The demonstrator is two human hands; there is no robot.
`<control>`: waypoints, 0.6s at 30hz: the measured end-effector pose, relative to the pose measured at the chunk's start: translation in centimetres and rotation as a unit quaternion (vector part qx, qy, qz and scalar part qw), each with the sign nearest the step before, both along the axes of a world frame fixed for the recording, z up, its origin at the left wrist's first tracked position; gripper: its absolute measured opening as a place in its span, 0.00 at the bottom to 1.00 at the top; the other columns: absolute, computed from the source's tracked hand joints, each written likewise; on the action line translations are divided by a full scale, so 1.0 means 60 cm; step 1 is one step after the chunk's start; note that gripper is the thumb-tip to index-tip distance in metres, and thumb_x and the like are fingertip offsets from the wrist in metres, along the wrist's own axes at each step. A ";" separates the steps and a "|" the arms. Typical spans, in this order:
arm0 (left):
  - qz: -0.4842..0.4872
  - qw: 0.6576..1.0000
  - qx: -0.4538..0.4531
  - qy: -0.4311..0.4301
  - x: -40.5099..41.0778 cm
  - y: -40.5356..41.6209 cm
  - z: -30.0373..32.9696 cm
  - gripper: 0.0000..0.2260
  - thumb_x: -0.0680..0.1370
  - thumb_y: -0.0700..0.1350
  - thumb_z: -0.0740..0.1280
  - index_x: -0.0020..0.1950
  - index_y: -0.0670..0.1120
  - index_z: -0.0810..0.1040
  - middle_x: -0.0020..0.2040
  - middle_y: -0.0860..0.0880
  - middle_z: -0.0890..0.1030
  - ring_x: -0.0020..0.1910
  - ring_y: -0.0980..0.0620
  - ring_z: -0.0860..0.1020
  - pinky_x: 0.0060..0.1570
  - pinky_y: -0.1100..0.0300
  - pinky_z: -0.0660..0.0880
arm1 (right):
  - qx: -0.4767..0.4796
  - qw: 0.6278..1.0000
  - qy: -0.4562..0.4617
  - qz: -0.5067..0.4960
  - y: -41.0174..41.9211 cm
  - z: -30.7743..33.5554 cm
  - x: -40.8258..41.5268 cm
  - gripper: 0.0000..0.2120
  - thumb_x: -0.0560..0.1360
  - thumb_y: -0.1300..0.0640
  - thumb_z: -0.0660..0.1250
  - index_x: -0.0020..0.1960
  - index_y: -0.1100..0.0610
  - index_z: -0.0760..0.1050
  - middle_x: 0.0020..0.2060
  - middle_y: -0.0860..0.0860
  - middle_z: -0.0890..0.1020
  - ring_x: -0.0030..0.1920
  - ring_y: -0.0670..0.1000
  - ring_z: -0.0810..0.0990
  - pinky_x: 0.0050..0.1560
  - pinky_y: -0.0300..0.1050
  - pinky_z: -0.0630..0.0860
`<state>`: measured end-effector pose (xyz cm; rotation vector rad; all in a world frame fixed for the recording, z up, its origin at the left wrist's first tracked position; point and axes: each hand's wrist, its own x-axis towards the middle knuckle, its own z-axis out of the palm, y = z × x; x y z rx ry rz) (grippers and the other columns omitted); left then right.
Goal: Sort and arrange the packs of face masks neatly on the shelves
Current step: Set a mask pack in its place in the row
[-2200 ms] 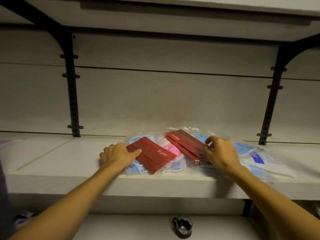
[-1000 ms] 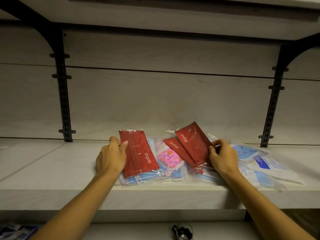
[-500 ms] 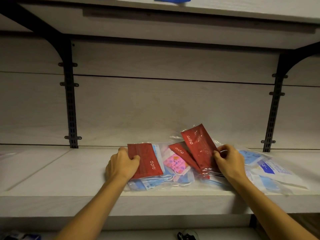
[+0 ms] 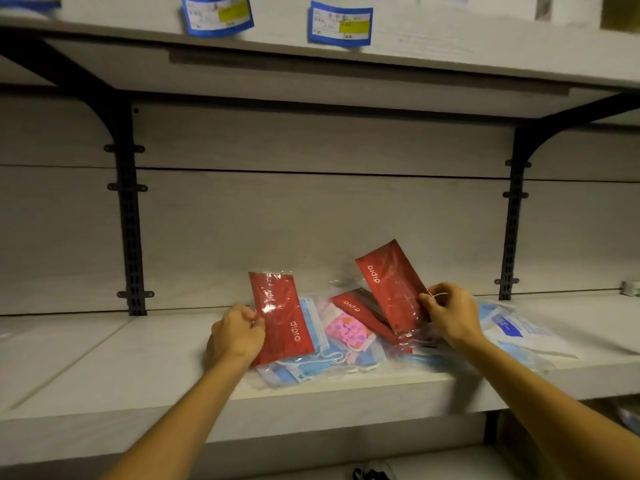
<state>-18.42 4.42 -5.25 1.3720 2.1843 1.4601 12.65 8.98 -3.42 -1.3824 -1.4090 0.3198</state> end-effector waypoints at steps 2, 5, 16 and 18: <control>0.007 0.998 0.006 0.055 -0.014 -0.003 -0.003 0.06 0.77 0.50 0.65 0.45 0.50 0.72 0.45 0.48 0.81 0.44 0.44 0.77 0.40 0.57 0.70 | 0.012 1.000 0.011 -0.003 -0.006 0.016 0.001 0.04 0.77 0.56 0.67 0.48 0.58 0.76 0.42 0.56 0.82 0.43 0.55 0.82 0.45 0.49 0.80; 0.016 0.998 0.014 0.060 -0.032 -0.013 0.000 0.07 0.77 0.50 0.65 0.44 0.49 0.71 0.44 0.48 0.80 0.44 0.43 0.77 0.41 0.57 0.70 | 0.018 0.999 0.047 0.005 -0.016 0.035 -0.003 0.05 0.76 0.58 0.69 0.43 0.58 0.76 0.39 0.56 0.82 0.42 0.56 0.82 0.50 0.55 0.80; 0.083 0.993 0.069 -0.043 -0.047 -0.112 0.045 0.07 0.76 0.47 0.69 0.48 0.46 0.74 0.44 0.48 0.79 0.42 0.47 0.76 0.41 0.58 0.70 | -0.027 0.987 0.088 0.128 -0.044 0.078 -0.105 0.09 0.73 0.60 0.73 0.38 0.56 0.74 0.38 0.56 0.82 0.41 0.56 0.81 0.48 0.53 0.80; 0.114 0.990 0.066 -0.042 -0.047 -0.132 0.049 0.07 0.77 0.48 0.69 0.48 0.46 0.74 0.45 0.47 0.79 0.39 0.48 0.75 0.39 0.58 0.69 | -0.028 0.986 0.066 0.149 -0.051 0.076 -0.123 0.09 0.74 0.60 0.72 0.38 0.56 0.73 0.34 0.52 0.80 0.38 0.53 0.80 0.40 0.45 0.78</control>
